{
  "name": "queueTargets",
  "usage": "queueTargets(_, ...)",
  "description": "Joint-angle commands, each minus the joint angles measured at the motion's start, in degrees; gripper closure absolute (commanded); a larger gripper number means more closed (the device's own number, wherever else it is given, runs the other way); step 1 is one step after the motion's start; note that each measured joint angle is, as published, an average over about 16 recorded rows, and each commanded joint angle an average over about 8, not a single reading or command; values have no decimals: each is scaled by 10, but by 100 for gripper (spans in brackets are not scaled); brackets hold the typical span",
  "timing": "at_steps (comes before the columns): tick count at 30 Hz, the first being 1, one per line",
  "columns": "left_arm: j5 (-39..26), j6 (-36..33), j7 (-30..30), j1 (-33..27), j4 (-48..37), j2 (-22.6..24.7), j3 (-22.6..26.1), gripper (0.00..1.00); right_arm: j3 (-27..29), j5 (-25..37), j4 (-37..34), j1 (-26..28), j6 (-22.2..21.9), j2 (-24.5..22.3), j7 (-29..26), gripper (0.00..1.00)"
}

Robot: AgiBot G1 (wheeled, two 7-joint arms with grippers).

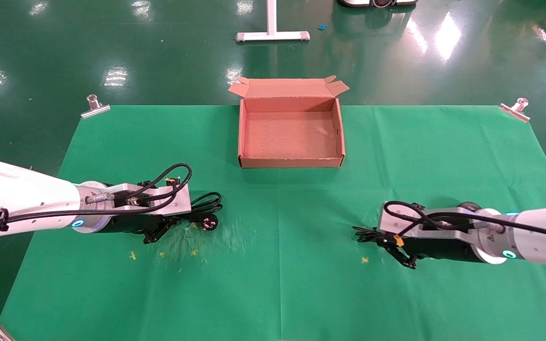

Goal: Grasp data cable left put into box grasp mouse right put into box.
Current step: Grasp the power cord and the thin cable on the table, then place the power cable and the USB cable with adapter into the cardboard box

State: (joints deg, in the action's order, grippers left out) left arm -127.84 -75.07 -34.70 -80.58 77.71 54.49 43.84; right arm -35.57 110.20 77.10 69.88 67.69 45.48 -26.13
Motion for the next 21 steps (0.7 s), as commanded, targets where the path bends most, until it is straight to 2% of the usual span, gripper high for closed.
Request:
queueTargets(1, 0, 0, 0, 0, 0, 0, 0, 100, 0, 0, 0, 0, 0, 0, 0, 100)
queueTargets(21, 4, 2, 8, -14, -8, 4, -4, 100, 2, -2, -6, 5, -1, 1, 5, 100)
